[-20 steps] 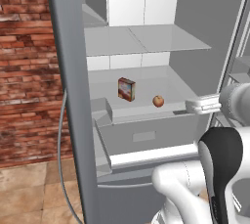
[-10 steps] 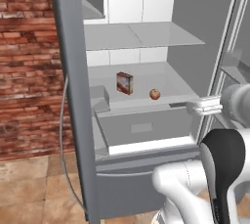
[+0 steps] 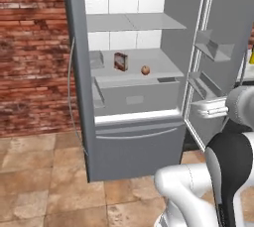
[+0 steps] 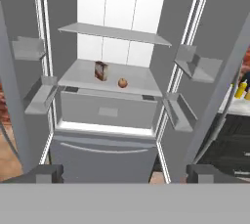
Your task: Place the mustard and mustard from the counter to the top shelf of the fridge. If the existing items in the fridge are on the top shelf, move them to other shelves.
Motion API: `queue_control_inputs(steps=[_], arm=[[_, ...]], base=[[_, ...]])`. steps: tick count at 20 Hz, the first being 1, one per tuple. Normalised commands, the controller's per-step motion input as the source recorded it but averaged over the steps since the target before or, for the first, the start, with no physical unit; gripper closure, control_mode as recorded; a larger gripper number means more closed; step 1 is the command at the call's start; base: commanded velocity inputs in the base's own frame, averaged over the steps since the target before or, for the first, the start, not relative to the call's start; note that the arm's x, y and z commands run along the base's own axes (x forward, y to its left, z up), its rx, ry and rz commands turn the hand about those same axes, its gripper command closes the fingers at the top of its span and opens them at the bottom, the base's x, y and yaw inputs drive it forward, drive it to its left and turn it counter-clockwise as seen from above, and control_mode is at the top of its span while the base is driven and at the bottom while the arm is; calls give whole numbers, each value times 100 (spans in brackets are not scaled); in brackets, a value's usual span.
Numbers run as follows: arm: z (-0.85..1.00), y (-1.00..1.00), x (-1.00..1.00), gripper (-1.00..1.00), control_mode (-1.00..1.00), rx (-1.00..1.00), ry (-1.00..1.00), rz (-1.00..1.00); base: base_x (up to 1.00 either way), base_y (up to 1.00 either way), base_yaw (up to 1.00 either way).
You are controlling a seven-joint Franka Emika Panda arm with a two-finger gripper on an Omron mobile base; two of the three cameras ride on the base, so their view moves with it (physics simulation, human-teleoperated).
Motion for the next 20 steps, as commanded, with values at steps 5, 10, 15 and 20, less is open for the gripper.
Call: queue_control_inputs(steps=[5,10,15,20], arm=[[0,0,0,-100,100,0,0,0],[0,0,0,-100,100,0,0,0],[0,0,0,-100,100,0,0,0],[0,0,0,-100,100,0,0,0]], base=[[-87,-21,-40],[-51,-38,-67],[15,-82,-66],[91,-85,-37]])
